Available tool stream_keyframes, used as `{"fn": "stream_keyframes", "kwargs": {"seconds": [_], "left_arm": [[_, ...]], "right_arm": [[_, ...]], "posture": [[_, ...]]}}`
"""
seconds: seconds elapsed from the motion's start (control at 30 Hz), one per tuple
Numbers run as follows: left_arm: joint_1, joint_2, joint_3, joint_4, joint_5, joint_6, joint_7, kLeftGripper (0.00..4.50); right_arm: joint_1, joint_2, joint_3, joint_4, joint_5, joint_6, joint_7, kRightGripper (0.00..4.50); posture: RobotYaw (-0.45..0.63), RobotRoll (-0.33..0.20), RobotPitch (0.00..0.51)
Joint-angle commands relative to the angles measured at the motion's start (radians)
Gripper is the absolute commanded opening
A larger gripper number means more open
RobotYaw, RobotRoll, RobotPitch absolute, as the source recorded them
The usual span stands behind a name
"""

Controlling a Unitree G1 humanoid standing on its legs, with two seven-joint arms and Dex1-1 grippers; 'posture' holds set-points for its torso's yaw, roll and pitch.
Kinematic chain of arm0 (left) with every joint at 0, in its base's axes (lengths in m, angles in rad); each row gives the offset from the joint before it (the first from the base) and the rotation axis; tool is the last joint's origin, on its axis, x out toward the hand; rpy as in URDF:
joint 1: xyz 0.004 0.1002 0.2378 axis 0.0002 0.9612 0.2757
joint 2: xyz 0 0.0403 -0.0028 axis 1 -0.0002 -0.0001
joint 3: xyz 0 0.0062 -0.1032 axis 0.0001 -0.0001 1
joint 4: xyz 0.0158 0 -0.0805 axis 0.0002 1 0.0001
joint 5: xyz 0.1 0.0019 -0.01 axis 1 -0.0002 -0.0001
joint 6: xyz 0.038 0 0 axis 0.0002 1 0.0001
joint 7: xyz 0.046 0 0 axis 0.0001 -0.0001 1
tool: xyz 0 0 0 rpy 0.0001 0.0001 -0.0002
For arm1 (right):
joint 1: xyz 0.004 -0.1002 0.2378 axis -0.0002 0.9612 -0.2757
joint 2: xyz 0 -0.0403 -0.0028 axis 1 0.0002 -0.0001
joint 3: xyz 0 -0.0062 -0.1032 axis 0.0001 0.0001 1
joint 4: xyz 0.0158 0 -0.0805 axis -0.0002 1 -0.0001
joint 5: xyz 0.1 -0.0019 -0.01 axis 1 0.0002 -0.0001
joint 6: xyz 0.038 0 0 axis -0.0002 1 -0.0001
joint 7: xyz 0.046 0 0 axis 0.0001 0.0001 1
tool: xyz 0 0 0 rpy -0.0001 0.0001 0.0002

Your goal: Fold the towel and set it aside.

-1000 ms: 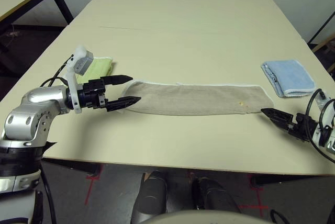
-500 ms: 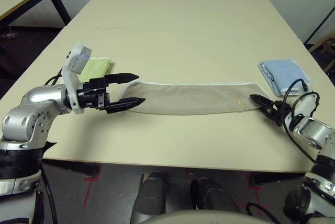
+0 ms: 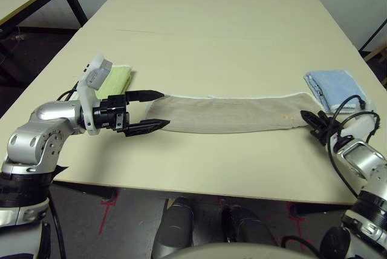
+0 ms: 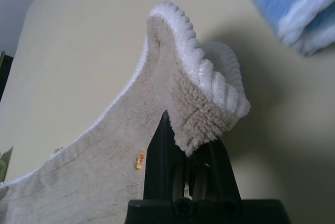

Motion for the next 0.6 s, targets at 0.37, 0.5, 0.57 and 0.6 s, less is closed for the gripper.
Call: {"fn": "stream_keyframes", "kwargs": {"seconds": [0.37, 0.5, 0.57, 0.6], "left_arm": [[-0.049, -0.023, -0.047, 0.049, 0.045, -0.031, 0.007, 4.5], [-0.05, -0.034, -0.047, 0.044, 0.048, -0.03, 0.02, 4.5], [-0.042, -0.037, -0.044, 0.037, 0.046, -0.03, 0.027, 4.5], [-0.037, -0.039, -0.041, 0.033, 0.045, -0.03, 0.033, 4.5]], "right_arm": [[0.025, -0.252, 0.235, -0.123, 0.03, -0.025, 0.222, 0.07], [-0.006, -0.253, 0.36, -0.151, 0.018, -0.017, 0.242, 0.07], [-0.012, -0.258, 0.448, -0.163, -0.008, -0.02, 0.268, 0.07], [-0.02, -0.255, 0.493, -0.164, -0.025, -0.026, 0.277, 0.07]], "posture": [[0.16, 0.0, 0.151], [0.17, 0.0, 0.152], [0.18, 0.0, 0.152], [0.19, 0.0, 0.151]]}}
